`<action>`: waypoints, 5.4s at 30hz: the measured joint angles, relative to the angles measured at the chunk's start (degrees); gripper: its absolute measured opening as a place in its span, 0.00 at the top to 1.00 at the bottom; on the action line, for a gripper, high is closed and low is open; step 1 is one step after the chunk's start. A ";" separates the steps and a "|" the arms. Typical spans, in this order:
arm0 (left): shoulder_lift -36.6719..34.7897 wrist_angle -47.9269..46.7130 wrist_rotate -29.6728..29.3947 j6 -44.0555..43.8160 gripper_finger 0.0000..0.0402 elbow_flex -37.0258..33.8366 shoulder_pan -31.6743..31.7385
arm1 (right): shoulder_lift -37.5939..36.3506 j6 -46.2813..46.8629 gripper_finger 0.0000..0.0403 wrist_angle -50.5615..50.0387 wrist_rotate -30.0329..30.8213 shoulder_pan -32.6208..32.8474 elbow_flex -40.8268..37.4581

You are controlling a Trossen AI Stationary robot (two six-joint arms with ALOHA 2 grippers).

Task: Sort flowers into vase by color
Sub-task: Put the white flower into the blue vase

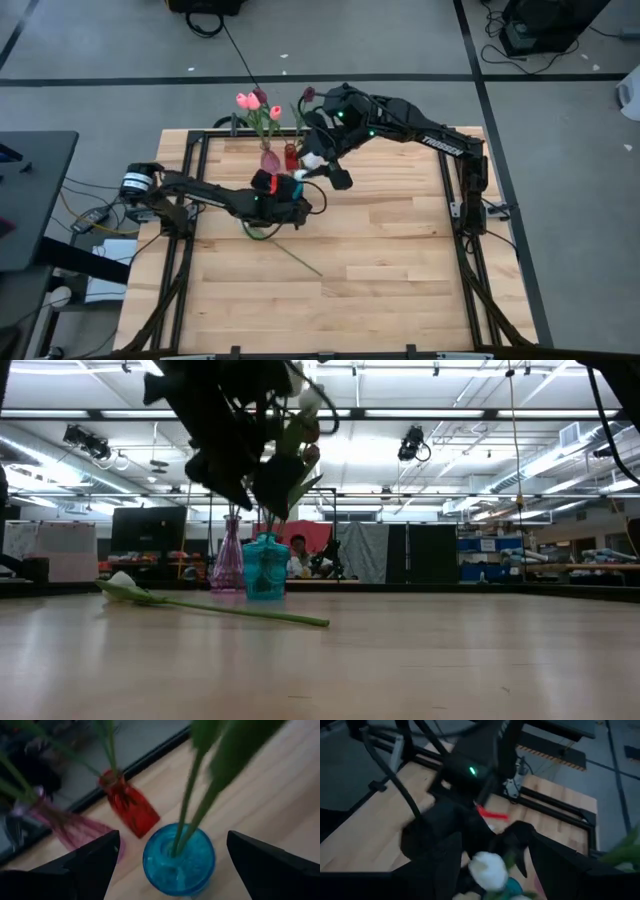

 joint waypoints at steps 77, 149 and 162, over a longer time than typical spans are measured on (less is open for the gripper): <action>-35.60 9.13 12.72 13.25 0.41 -25.82 -43.77 | -1.51 62.97 0.47 68.39 55.34 38.40 -68.63; -14.08 4.61 42.23 38.50 1.00 -13.62 -15.36 | 0.04 51.92 0.47 72.72 62.57 37.51 -68.63; -14.10 4.55 42.29 37.92 1.00 -12.38 -16.37 | 0.09 50.48 0.64 67.51 62.25 37.51 -68.61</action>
